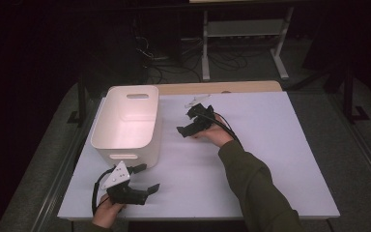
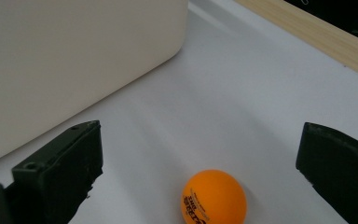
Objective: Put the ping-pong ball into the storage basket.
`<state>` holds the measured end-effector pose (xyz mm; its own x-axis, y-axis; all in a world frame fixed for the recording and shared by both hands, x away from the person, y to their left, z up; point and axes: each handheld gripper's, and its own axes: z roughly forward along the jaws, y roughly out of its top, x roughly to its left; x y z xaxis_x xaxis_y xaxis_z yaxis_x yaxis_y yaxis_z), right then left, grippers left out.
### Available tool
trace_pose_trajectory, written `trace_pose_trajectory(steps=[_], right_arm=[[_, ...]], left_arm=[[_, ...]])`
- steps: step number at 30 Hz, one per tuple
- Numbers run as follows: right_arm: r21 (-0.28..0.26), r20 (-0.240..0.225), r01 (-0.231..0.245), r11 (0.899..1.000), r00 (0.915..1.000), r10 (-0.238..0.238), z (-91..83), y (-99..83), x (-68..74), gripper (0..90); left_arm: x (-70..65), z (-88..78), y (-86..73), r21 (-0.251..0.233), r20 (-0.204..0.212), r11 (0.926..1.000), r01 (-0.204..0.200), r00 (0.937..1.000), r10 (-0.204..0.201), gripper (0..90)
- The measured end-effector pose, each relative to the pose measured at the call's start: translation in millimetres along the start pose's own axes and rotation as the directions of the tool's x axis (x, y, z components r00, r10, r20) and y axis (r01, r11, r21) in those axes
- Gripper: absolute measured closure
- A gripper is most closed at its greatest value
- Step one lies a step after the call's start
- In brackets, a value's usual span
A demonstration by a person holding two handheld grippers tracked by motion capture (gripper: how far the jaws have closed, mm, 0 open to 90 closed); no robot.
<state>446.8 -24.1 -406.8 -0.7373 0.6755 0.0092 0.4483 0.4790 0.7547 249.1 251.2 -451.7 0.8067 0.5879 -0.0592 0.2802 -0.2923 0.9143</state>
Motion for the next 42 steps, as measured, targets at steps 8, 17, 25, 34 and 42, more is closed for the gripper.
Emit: trace_pose_trajectory(steps=[8,17,25,34,42], right_arm=[[0.020,-0.001,-0.015,1.000,0.9999,0.015,4.9,-2.9,-1.7,0.0],[0.035,0.008,-0.024,0.999,0.9997,0.024,9.0,-5.5,-1.5,0.0],[0.046,0.016,-0.035,0.998,0.9993,0.035,12.6,-10.0,-2.3,0.0],[0.055,0.035,-0.049,0.997,0.9983,0.047,16.5,-17.1,-6.1,0.0],[0.075,0.039,-0.064,0.995,0.9974,0.062,20.9,-25.5,-10.1,0.0]], left_arm=[[0.0,0.0,-0.1,-0.002,0.001,1.0000,0.000,1.0000,0.000,14.1],[-0.4,-0.1,-0.2,-0.005,0.000,1.0000,0.001,1.0000,-0.001,14.1],[-0.7,0.0,-0.3,-0.008,0.000,1.0000,0.001,1.0000,-0.001,14.1],[-0.5,0.1,-0.2,-0.007,0.000,1.0000,-0.002,1.0000,0.002,14.1],[-0.5,-0.1,-0.2,-0.006,0.000,1.0000,-0.001,1.0000,0.001,14.1]])
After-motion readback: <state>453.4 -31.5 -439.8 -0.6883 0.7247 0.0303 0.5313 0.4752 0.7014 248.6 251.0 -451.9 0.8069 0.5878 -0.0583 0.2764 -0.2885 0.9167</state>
